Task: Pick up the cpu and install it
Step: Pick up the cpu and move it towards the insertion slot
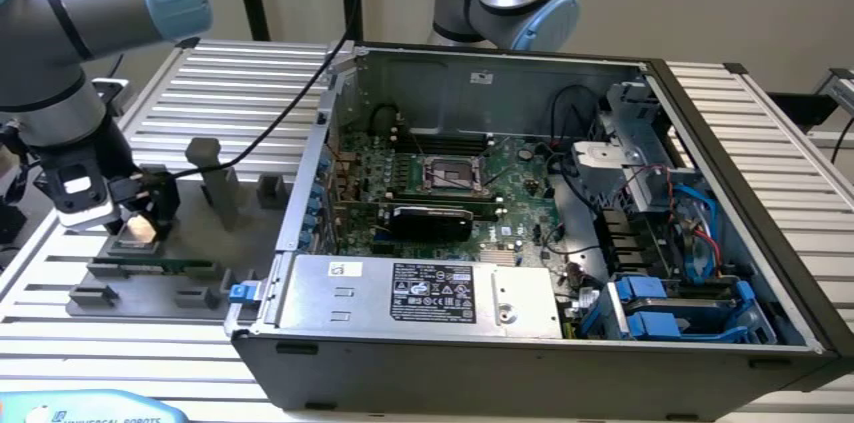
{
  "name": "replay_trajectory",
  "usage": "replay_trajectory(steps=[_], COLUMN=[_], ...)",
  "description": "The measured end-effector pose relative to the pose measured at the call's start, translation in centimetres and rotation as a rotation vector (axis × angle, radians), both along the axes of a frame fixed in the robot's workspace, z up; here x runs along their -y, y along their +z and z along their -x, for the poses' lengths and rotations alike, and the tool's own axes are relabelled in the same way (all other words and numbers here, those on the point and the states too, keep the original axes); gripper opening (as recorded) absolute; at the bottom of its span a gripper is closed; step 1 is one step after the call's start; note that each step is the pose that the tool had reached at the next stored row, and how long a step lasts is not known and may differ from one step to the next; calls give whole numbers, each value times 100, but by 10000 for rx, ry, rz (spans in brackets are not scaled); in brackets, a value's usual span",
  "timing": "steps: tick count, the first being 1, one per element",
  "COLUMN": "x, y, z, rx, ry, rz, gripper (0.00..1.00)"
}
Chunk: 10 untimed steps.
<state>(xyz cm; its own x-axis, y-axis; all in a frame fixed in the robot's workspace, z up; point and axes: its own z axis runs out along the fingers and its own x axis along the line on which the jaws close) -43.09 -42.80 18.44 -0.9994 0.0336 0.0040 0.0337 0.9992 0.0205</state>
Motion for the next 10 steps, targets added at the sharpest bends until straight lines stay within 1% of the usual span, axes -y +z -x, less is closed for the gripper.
replay_trajectory(steps=[8,9,10], x=[-2,-2,-2], y=[0,0,0], z=[0,0,0], rx=[1,0,0], ry=[0,0,0], rz=[0,0,1], gripper=[65,63,57])
